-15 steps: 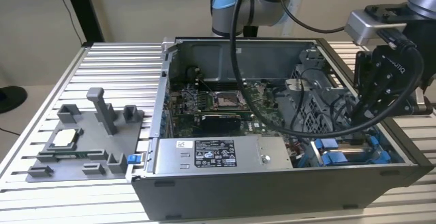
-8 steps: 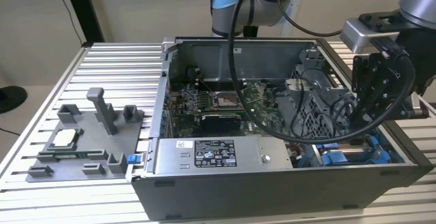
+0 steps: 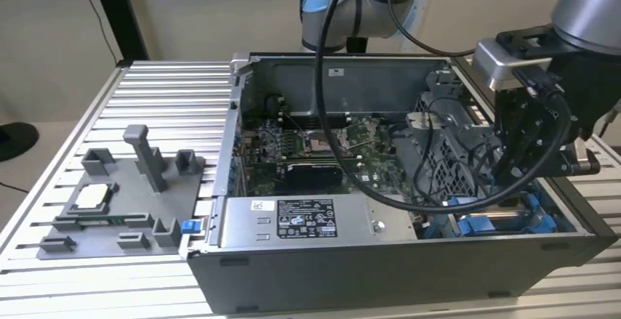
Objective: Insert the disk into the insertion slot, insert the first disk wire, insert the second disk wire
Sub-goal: 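Insert the second disk wire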
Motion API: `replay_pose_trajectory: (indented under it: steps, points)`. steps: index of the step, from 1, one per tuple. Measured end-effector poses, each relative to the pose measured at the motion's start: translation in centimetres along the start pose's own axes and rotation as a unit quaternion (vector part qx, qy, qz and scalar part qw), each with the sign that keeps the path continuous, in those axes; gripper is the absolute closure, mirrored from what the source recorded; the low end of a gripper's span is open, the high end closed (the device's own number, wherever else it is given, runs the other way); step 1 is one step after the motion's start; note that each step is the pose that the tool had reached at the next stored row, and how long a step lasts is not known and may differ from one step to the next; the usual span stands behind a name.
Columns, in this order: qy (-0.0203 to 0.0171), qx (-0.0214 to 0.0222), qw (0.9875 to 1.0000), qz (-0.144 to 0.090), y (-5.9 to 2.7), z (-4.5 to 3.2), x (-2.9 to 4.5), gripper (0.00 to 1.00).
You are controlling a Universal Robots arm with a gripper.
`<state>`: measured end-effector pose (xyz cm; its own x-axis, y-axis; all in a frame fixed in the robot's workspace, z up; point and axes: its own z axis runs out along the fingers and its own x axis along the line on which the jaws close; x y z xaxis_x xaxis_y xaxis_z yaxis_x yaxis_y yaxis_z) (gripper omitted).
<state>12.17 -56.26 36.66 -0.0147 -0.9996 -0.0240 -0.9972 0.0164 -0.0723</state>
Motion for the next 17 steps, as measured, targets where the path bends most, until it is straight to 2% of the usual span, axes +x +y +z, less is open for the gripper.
replay_pose_trajectory:
  steps: [5, 8, 13, 17]
  points:
    - [-0.0003, 0.0179, 0.9998, 0.0, 0.49, 0.34, 0.05, 1.0]
    - [-0.0004, 0.0264, 0.9997, -0.001, 0.89, 0.63, 0.06, 1.0]
    - [-0.0002, 0.0351, 0.9994, -0.001, 1.08, 1.23, 0.08, 1.0]
    - [-0.0001, 0.036, 0.9994, -0.001, 1.09, 1.34, 0.09, 1.0]
